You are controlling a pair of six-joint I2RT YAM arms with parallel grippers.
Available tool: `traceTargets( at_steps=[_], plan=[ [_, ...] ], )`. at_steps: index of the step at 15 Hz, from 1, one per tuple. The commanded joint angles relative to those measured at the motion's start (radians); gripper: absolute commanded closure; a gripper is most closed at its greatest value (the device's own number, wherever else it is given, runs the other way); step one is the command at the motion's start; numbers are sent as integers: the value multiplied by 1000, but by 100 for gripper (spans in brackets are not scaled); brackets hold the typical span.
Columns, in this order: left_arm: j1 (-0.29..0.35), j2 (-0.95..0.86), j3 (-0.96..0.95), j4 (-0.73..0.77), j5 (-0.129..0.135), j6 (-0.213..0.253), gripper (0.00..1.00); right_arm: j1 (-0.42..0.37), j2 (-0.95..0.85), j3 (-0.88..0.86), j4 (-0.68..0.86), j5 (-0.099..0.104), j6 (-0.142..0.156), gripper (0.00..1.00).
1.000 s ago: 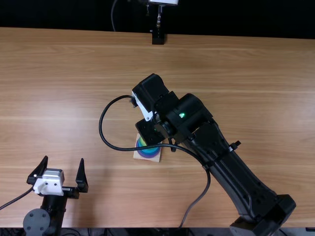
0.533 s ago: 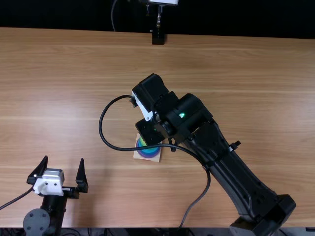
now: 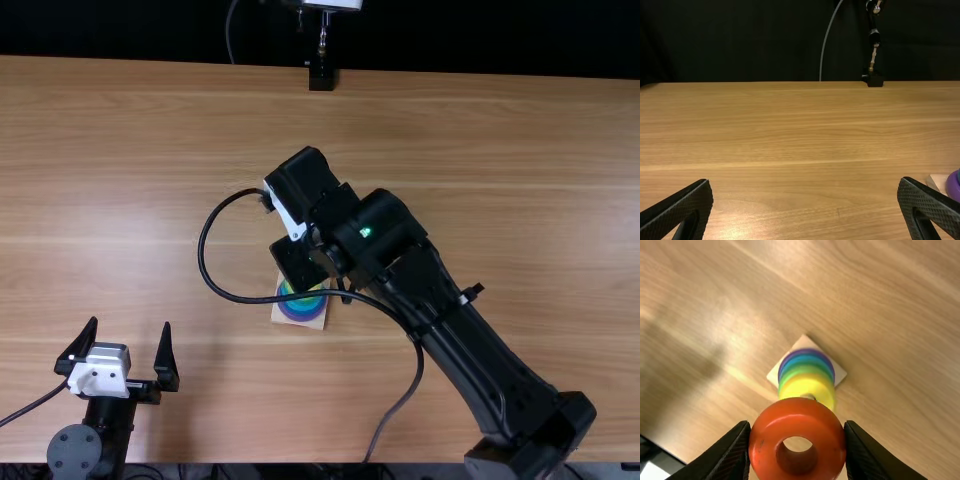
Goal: Build the Hanoi tower: stack the rings onto the peg from bottom to top in this color order: purple, dark blue, light blue, dark green, light green, yellow, orange.
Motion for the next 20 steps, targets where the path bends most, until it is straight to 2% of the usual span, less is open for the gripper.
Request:
traceTargets(
  at_steps=[1, 12, 13, 14, 16, 18, 20],
  plan=[
    [7, -11, -37, -6, -8, 13, 0, -6, 16, -15, 1, -7, 3, 100],
    [7, -11, -37, -6, -8, 13, 0, -7, 18, -55, -10, -2, 1, 100],
    [7, -11, -37, -6, -8, 13, 0, -7, 18, -55, -10, -2, 1, 60],
    [7, -11, -37, -6, -8, 13, 0, -7, 18, -55, -10, 2, -1, 3],
    [7, -11, -37, -6, -8, 13, 0, -7, 18, -73, 0, 4, -6, 0],
    [7, -11, -37, -6, -8, 13, 0, -7, 18, -70, 5, 2, 1, 0],
    [7, -11, -37, -6, -8, 13, 0, -7, 18, -64, 66, 2, 3, 0]
  ],
)
